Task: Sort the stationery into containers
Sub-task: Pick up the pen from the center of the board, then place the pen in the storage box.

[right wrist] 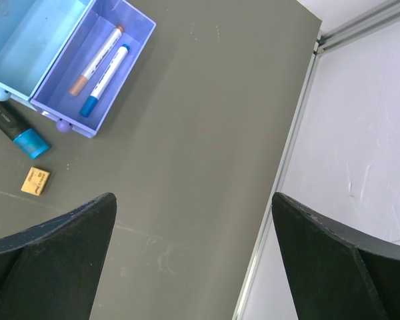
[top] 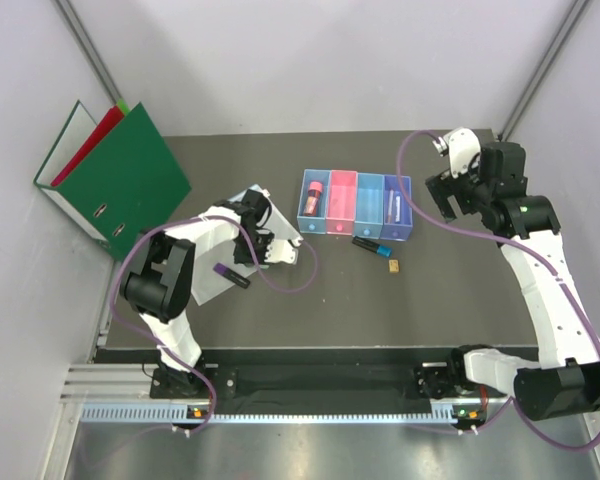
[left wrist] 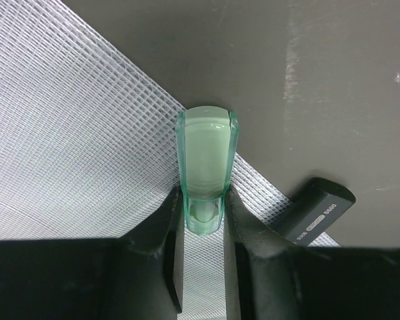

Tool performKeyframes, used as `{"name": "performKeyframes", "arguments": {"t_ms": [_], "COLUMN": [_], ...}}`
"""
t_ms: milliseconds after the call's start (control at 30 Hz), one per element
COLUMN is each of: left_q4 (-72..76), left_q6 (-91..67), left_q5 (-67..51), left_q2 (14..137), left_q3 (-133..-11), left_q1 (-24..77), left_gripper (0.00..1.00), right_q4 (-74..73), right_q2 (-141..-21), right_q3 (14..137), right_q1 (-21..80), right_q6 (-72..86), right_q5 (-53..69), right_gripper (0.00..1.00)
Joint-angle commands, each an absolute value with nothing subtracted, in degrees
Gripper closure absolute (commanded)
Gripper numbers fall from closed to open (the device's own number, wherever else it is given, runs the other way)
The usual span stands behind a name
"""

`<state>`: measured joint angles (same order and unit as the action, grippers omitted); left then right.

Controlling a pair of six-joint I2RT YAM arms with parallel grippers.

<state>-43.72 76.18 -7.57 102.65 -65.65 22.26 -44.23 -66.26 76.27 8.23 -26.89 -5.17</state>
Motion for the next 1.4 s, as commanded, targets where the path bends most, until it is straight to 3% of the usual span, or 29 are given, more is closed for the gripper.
{"name": "performKeyframes", "arguments": {"t_ms": [0, 367, 600, 767, 967, 1367], "left_q4": [-47.3, -54.2, -45.9, -35.3, -27.9, -20.2], "left_q6": [73.7, 54.9, 38.5, 22.7, 8.6, 0.2], "left_q5": [-11.5, -24.5, -31.2, -30.4, -28.7, -21.8], "left_q2": [101.9, 96.7, 97.6, 101.1, 110.8, 125.8], "left_q3": [-67.2, -83.8, -90.6, -93.6, -101.8, -112.8], "left_q1": [22.4, 24.3, 27.5, 30.8, 32.4, 33.1], "left_gripper": [1.00, 1.00, 1.00, 1.00, 1.00, 1.00], "right_q4": [-42.9, -41.8, -37.4, -35.2, -39.6, -40.6], "right_q2": [-65.8, -64.5, -61.9, -60.2, -60.0, -59.0], "right_q3": [79.4, 78.2, 72.8, 69.8, 66.8, 63.8], "right_q1": [9.3, 9.5, 9.1, 8.8, 8.8, 8.8], "right_q6": [-26.8, -26.8, -22.4, -18.6, -16.6, -17.5], "right_q5": [-5.8, -6.8, -13.8, -14.1, -1.4, 4.0], "right_gripper": [0.00, 0.00, 0.00, 0.00, 0.01, 0.01]}}
